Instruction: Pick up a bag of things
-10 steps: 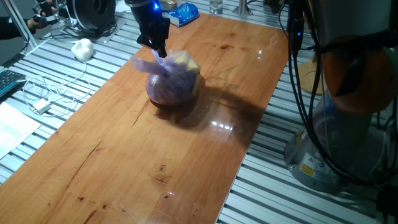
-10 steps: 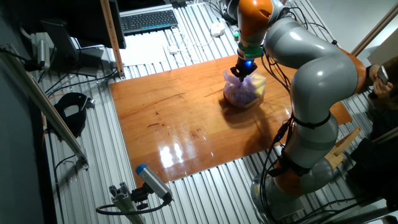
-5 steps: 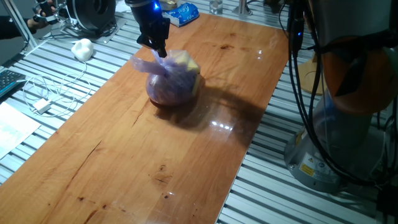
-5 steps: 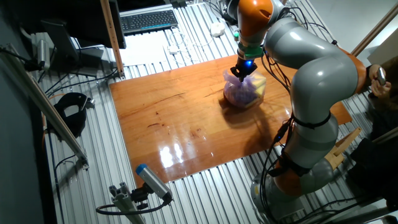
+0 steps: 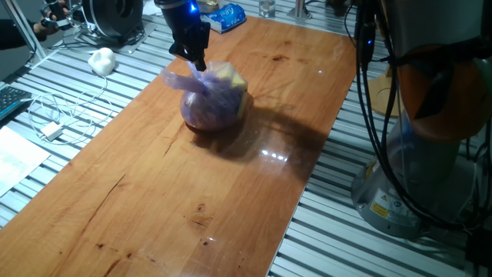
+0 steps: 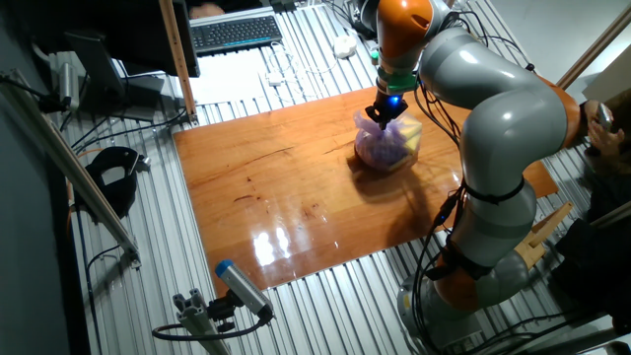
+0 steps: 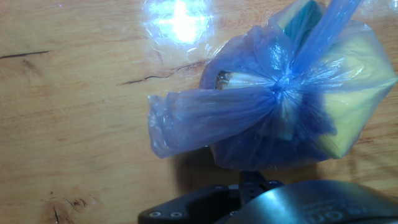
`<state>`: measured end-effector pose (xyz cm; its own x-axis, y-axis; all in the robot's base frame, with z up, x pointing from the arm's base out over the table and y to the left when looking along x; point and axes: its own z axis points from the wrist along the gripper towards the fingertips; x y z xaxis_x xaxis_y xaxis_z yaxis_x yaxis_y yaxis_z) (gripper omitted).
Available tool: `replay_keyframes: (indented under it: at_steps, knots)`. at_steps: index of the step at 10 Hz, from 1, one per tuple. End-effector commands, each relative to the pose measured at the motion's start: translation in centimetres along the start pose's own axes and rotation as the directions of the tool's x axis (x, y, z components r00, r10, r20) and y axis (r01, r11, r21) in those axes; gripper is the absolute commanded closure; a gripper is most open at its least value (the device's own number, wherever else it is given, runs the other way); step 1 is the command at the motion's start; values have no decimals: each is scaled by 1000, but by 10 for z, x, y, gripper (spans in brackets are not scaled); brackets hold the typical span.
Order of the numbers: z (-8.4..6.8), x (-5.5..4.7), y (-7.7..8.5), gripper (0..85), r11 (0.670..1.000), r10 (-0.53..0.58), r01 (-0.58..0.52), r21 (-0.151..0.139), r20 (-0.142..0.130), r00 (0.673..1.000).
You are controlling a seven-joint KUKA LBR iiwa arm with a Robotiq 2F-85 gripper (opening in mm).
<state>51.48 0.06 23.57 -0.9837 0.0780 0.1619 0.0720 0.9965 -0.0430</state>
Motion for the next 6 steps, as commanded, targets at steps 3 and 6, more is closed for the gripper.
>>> replay_keyframes:
  at_steps: [3,6]
  knots:
    - [0,0,0,850,999,22,-21,-45,36,999]
    - [0,0,0,850,1000,25,-24,-19,63,998]
